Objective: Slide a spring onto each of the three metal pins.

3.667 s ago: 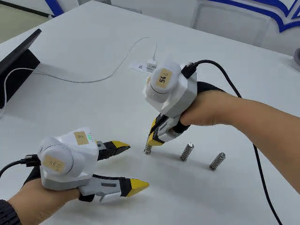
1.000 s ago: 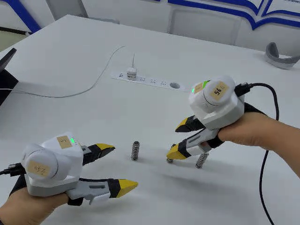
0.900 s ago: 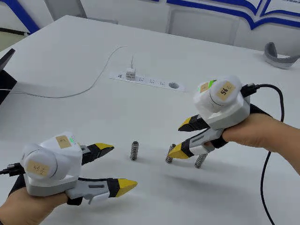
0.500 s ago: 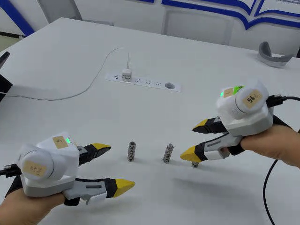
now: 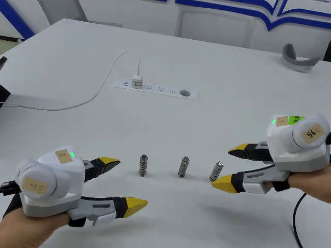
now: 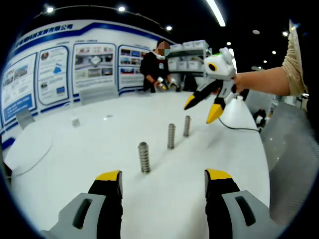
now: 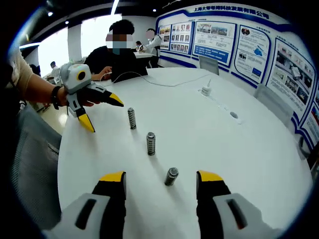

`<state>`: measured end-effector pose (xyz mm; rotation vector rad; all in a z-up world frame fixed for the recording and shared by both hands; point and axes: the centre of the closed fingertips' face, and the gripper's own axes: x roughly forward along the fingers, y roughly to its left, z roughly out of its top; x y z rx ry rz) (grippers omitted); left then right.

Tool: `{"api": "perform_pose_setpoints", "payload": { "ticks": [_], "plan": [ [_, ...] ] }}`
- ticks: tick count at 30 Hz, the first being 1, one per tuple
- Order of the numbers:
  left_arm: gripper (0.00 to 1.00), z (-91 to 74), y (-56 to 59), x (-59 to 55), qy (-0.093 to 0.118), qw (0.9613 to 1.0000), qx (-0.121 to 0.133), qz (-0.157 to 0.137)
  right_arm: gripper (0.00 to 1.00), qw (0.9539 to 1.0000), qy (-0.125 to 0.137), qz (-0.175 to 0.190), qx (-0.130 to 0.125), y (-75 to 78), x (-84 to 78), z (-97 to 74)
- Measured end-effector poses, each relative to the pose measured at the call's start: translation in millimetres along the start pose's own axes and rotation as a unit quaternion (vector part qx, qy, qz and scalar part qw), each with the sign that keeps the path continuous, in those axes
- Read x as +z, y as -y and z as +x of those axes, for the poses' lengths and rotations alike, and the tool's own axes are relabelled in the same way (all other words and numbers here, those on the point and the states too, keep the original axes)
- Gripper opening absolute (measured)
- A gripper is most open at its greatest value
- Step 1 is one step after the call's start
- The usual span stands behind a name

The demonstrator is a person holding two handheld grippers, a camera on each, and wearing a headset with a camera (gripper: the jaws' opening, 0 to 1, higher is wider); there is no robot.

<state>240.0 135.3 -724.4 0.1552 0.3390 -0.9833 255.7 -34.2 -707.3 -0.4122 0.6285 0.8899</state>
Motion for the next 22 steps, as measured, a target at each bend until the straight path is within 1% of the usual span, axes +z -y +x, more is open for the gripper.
{"api": "perform_pose_setpoints", "payload": {
  "ticks": [2, 6, 9, 14, 16, 18, 22],
  "plan": [
    [0.68, -0.3, 0.6, -0.4, -0.001, 1.0000, -0.001, 0.001, 0.58, 0.9999, 0.011, -0.002, -0.002, -2.3, -1.8, -2.1],
    [0.69, -0.6, 0.6, -1.2, -0.001, 1.0000, 0.000, -0.001, 0.60, 0.9997, 0.023, 0.003, -0.006, -3.5, -5.8, -5.3],
    [0.69, -0.4, 1.7, -1.2, -0.001, 1.0000, -0.001, -0.001, 0.62, 0.9993, 0.036, 0.007, -0.007, -5.0, -6.9, -6.0],
    [0.69, -0.8, 2.7, -0.6, 0.001, 1.0000, -0.001, -0.002, 0.65, 0.9987, 0.049, 0.009, -0.008, -10.8, -10.5, -5.2],
    [0.70, -1.3, 2.7, -0.4, 0.002, 1.0000, -0.001, -0.002, 0.65, 0.9985, 0.052, 0.011, -0.011, -11.1, -12.0, -5.4],
    [0.70, -2.1, 2.2, -0.6, 0.003, 1.0000, 0.000, -0.003, 0.66, 0.9979, 0.061, 0.018, -0.013, -11.2, -12.5, -6.3],
    [0.70, -3.3, 2.0, -2.3, 0.002, 1.0000, 0.001, -0.005, 0.67, 0.9974, 0.066, 0.024, -0.017, -12.1, -15.6, -6.8]
  ]
}}
